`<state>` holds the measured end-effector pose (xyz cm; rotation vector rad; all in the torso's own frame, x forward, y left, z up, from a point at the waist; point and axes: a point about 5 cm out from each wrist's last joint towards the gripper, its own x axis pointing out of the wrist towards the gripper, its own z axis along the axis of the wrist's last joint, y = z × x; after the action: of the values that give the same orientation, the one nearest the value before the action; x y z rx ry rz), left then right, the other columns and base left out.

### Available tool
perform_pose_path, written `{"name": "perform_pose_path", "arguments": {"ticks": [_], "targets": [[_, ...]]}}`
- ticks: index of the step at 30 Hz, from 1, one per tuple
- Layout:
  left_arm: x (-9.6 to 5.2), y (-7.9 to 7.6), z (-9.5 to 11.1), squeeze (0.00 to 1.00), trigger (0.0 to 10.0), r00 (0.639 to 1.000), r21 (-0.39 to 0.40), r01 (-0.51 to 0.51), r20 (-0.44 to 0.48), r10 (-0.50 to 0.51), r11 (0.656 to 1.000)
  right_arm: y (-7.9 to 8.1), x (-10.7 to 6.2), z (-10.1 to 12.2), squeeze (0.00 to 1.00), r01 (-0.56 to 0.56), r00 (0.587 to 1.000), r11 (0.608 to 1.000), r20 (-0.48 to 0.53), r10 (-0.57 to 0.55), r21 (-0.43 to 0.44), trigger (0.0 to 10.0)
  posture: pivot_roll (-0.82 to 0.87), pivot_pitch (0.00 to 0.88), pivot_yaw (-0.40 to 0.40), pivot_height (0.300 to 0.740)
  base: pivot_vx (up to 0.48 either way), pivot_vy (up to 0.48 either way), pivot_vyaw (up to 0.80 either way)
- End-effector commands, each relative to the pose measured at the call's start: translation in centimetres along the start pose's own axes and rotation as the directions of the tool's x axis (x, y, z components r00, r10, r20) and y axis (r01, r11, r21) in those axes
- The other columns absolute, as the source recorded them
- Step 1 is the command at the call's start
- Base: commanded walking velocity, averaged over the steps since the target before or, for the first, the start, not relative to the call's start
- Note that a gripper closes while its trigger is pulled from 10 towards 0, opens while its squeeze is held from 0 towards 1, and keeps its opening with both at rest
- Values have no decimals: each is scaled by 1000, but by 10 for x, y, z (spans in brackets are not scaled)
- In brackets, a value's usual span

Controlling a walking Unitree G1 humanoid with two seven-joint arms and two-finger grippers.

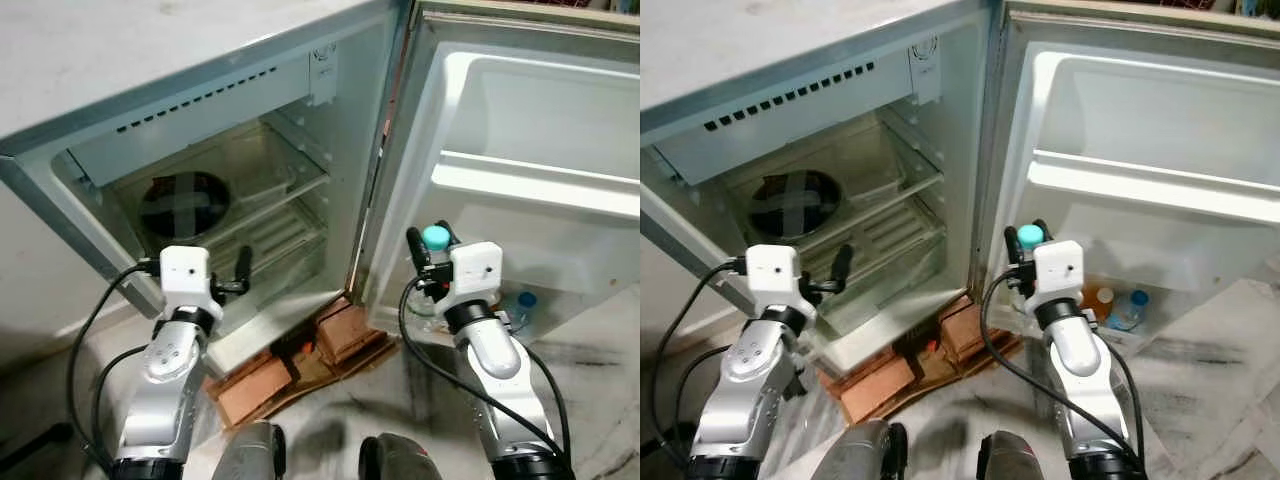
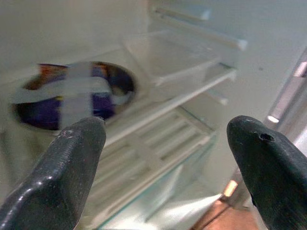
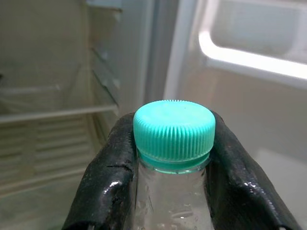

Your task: Restocking fridge

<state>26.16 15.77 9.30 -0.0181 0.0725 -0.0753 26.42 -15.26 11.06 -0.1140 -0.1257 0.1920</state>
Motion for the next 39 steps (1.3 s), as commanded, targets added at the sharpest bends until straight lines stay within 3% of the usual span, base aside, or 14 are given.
{"name": "perform_pose_path", "arguments": {"ticks": [1, 11, 20, 28, 39], "targets": [[0, -2, -2, 0, 10000, 1000, 2, 10, -13, -10, 1000, -5, 0, -1, 0, 25, 1000, 999, -7, -25, -24, 10000, 1, 146, -8, 740, 0, 0, 0], [2, -4, 0, 0, 10000, 999, -9, 37, -4, -37, 999, -11, 3, -3, 0, 51, 998, 999, -26, -52, -12, 10000, -2, 151, -4, 740, 163, 0, -277], [2, -3, 1, 0, 10000, 999, -3, 42, -9, -42, 999, -4, 13, 6, 0, 16, 1000, 999, 0, -16, -30, 10000, 3, 170, 6, 740, 0, 0, 0], [1, -7, -1, 0, 10000, 999, -7, 44, -17, -44, 999, -2, 9, 3, 0, 11, 1000, 999, -3, -11, -34, 10000, 2, 167, 2, 740, 0, 0, 0], [-13, 3, -11, 0, 10000, 997, 29, 7, -72, -5, 1000, -1, 10, 1, 0, 14, 1000, 1000, -7, -15, -22, 10000, 11, 174, 0, 728, 0, 0, 0]]}}
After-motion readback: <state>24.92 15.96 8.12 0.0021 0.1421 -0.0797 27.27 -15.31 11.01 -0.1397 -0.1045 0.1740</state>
